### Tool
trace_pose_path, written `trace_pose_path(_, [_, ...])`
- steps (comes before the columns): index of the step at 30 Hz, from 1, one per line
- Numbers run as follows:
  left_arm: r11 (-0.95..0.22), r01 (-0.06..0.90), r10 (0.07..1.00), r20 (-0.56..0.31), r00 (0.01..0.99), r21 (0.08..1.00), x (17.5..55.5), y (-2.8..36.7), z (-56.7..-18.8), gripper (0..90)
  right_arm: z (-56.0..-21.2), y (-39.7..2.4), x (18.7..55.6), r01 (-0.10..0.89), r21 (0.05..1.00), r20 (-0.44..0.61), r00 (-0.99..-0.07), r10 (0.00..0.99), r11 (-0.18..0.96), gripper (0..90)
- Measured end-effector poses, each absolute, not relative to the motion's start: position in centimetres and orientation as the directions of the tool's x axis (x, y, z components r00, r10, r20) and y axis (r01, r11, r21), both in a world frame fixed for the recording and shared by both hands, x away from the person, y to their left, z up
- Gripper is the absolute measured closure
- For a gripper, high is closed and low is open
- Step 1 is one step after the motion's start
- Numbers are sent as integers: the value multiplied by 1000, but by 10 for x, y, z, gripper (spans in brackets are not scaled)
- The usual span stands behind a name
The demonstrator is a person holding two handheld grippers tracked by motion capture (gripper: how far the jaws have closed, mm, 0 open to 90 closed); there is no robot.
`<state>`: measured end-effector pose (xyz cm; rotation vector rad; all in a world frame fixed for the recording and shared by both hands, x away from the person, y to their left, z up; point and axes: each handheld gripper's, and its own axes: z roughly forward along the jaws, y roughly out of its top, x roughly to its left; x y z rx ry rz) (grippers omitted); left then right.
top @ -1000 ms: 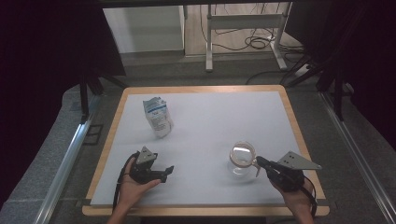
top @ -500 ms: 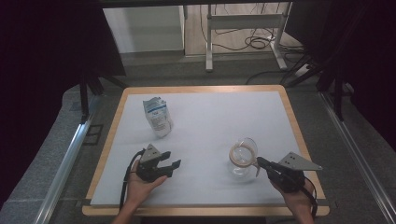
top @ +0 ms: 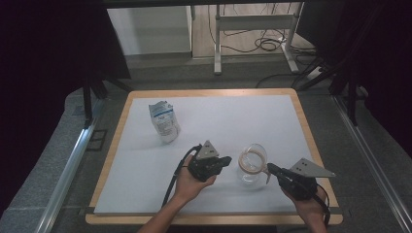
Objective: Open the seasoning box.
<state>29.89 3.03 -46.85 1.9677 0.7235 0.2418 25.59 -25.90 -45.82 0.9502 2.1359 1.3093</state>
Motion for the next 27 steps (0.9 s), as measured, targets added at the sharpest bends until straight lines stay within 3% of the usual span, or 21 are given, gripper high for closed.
trace_pose_path(18, [-351, 375, 507, -162, 846, 858, 306, -13, -459, 900, -460, -260, 255, 319, 899, -20, -653, 757, 300, 900])
trace_pose_path(20, [-360, 367, 500, -154, 852, 858, 305, -17, -457, 900, -461, -261, 252, 316, 901, -21, -651, 758, 296, 862])
trace_pose_path(21, [-362, 365, 499, -152, 853, 858, 305, -17, -456, 900, -462, -262, 249, 312, 903, -23, -650, 760, 294, 800])
trace_pose_path(27, [-367, 352, 485, -145, 862, 861, 302, -26, -450, 900, -470, -268, 233, 324, 905, 3, -655, 756, 277, 682])
